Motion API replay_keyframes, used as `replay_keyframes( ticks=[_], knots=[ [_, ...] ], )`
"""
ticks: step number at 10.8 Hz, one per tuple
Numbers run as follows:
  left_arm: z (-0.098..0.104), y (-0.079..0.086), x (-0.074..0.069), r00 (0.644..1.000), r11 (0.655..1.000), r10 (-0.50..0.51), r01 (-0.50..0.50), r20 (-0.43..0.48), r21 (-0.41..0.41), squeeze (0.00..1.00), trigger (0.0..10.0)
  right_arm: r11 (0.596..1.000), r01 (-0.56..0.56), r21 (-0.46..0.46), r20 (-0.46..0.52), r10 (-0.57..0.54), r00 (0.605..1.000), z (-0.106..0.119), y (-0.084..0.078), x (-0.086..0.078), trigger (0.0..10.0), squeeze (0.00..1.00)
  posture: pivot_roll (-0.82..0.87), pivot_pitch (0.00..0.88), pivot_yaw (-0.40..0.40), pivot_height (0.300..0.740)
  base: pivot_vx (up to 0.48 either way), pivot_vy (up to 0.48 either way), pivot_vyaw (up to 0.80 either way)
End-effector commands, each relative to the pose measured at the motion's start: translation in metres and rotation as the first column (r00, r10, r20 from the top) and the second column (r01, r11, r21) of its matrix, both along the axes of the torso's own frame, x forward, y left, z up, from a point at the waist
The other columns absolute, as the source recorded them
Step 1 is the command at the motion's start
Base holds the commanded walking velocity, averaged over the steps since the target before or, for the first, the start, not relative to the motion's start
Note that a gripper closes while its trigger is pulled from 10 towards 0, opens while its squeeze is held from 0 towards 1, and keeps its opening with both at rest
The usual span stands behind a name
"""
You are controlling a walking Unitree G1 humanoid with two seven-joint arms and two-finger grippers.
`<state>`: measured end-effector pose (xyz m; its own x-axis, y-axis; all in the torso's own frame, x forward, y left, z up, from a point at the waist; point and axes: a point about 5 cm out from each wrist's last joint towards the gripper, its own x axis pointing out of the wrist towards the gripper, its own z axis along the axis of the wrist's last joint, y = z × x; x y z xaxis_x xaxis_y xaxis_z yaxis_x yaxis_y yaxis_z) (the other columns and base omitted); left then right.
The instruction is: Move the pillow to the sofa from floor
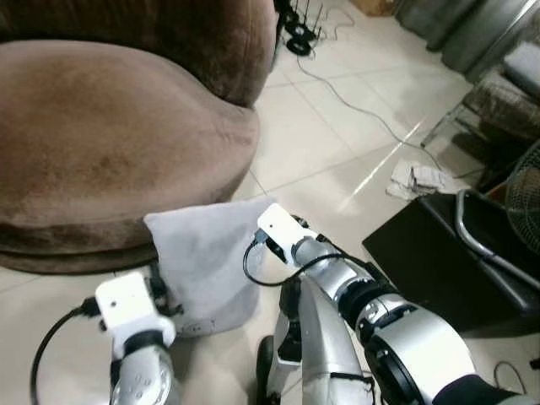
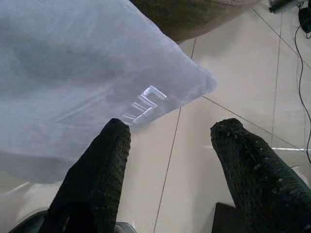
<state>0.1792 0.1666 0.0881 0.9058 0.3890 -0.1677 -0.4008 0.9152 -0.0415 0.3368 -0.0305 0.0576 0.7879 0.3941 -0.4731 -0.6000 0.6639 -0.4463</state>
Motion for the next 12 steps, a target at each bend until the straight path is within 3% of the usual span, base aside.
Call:
replay_keyframes(
  ticks=[1,3,6,9,12],
  knots=[
    [0.001,-0.01,-0.002,1.0,0.999,0.024,-0.024,-0.001,-0.043,0.0,10.0,1.0,-0.018,-0.007,-0.004,0.018,1.0,0.0,0.004,-0.001,10.0,0.0,0.38,0.153,-0.378,0.485,0.0,0.0,0.0],
    [0.002,-0.006,-0.011,0.997,0.996,0.08,-0.08,-0.006,-0.042,0.0,10.0,0.998,-0.067,-0.001,-0.009,0.067,0.998,0.002,0.019,-0.006,10.0,0.0,0.43,0.176,-0.4,0.485,0.0,0.0,0.0],
    [0.003,-0.004,-0.015,0.994,0.993,0.111,-0.111,-0.006,-0.039,0.0,10.0,0.995,-0.095,-0.001,-0.001,0.095,0.995,0.004,0.027,-0.007,10.0,0.0,0.47,0.184,-0.4,0.485,0.0,0.0,0.0],
    [0.001,-0.006,-0.004,0.999,0.999,0.036,-0.037,-0.014,-0.04,0.0,10.0,0.999,0.031,-0.043,-0.003,-0.031,1.0,-0.003,-0.015,0.003,10.0,0.0,0.41,0.169,-0.399,0.485,0.0,0.0,0.0],
    [0.001,-0.007,0.007,0.999,0.999,-0.036,0.036,-0.009,-0.033,0.0,10.0,0.988,0.143,-0.057,0.0,-0.144,0.99,-0.008,-0.049,0.007,10.0,0.0,0.36,0.129,-0.324,0.485,0.0,0.0,0.0]
  ],
)
